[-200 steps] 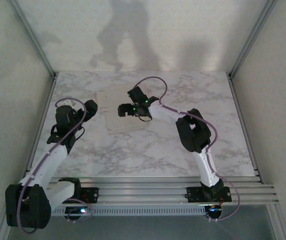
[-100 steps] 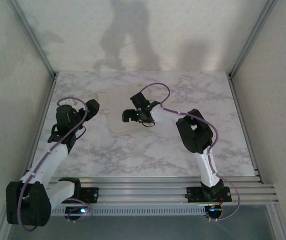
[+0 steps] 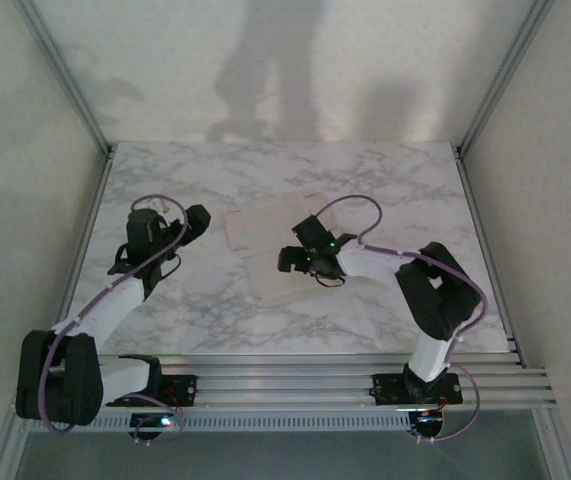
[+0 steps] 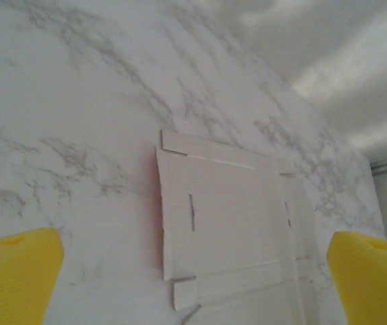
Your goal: Fold the paper box
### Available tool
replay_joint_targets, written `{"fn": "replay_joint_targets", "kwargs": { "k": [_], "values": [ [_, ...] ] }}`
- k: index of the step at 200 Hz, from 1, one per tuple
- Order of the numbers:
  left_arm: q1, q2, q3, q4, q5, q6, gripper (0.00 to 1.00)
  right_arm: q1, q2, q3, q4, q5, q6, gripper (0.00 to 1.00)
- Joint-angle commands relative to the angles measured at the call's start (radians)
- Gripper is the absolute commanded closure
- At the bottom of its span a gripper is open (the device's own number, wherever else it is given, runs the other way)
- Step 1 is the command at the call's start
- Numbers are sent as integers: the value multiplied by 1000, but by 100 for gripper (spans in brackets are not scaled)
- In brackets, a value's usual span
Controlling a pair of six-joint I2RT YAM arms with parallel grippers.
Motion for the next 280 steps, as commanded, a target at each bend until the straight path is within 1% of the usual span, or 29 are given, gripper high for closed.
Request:
{"fn": "replay_joint_targets", "kwargs": {
  "k": [1, 38, 60, 86, 98, 113, 126, 143, 154, 161, 173, 187, 216, 246, 260, 268, 280],
  "values": [
    [-28, 54, 2, 39, 29, 5, 1, 29, -74, -104, 17, 13, 122, 1],
    [-70, 164, 36, 53, 64, 8, 2, 116, -191, -202, 30, 17, 261, 1],
    [-95, 213, 51, 63, 57, 14, 3, 161, -232, -203, 19, 10, 281, 1],
    [-108, 229, 53, 93, 35, 9, 10, 172, -278, -184, 6, -15, 218, 1],
    [-108, 234, 58, 97, 38, 12, 10, 174, -311, -177, -4, -1, 165, 1],
    [-109, 248, 71, 104, 67, 31, 9, 162, -334, -165, -33, 24, 101, 1],
    [-110, 279, 87, 113, 110, 53, 10, 138, -343, -158, -48, 5, 53, 1],
    [-109, 339, 158, 25, 141, 96, 9, 114, -363, -154, -28, -48, -19, 1],
    [-111, 368, 197, -19, 147, 119, 12, 107, -380, -152, -13, -81, -65, 1],
    [-111, 381, 214, -35, 150, 128, 15, 103, -384, -145, -19, -97, -85, 1],
    [-112, 404, 243, -58, 148, 138, 24, 90, -386, -129, -39, -115, -106, 1],
    [-113, 444, 287, -93, 149, 152, 26, 82, -401, -125, -41, -133, -129, 1],
    [-116, 545, 390, -180, 165, 170, 37, 68, -431, -119, -70, -136, -167, 1],
    [-120, 599, 466, -258, 143, 212, 39, 53, -449, -119, -108, -119, -188, 1],
    [-125, 615, 491, -287, 150, 257, 38, 50, -462, -128, -110, -115, -191, 1],
    [-130, 629, 506, -305, 173, 291, 38, 49, -468, -133, -108, -110, -189, 1],
    [-130, 660, 544, -367, 162, 311, 39, 45, -475, -139, -109, -100, -190, 1]
  ]
}}
